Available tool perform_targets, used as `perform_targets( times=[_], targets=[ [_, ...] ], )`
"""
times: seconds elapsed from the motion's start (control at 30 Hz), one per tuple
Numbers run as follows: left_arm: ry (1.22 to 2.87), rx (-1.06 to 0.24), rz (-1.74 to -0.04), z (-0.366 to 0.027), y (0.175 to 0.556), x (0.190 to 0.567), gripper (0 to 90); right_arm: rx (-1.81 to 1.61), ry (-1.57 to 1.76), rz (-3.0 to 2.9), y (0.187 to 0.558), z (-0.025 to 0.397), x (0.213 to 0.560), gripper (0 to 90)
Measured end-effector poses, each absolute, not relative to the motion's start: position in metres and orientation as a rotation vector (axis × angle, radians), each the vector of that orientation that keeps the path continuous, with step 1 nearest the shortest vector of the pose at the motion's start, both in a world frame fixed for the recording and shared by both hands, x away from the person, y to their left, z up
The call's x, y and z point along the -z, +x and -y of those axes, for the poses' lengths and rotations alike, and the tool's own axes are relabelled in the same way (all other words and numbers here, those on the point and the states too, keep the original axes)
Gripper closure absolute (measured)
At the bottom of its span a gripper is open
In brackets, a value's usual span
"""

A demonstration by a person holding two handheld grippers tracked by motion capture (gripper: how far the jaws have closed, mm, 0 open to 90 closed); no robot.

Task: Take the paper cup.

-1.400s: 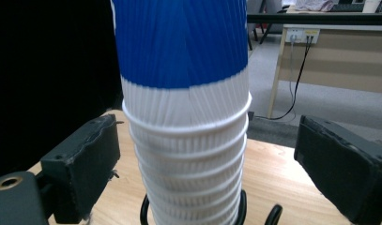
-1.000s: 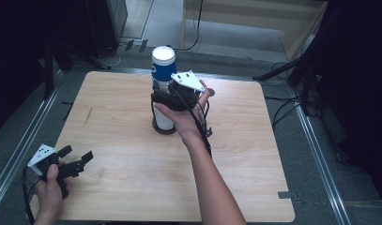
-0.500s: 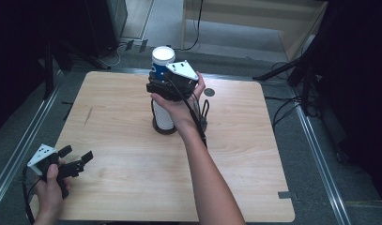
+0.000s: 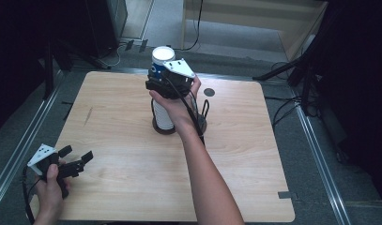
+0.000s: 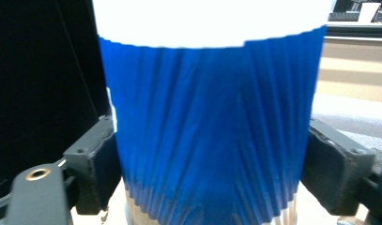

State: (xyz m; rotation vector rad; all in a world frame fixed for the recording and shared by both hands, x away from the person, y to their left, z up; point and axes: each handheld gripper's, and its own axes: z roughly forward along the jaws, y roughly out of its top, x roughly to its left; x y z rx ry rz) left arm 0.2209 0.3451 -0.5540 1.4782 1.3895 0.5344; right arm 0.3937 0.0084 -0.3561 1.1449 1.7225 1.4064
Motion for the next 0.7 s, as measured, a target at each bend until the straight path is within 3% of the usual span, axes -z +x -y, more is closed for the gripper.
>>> perform_targets(
  times=[0.7],
  targets=[
    [1.477,-0.537,-1.388,-0.3449,0.221,0.5541,2.2,-1.442,1.136,-1.704,0.3934,-0.0062,0.3464,19.2]
  ],
)
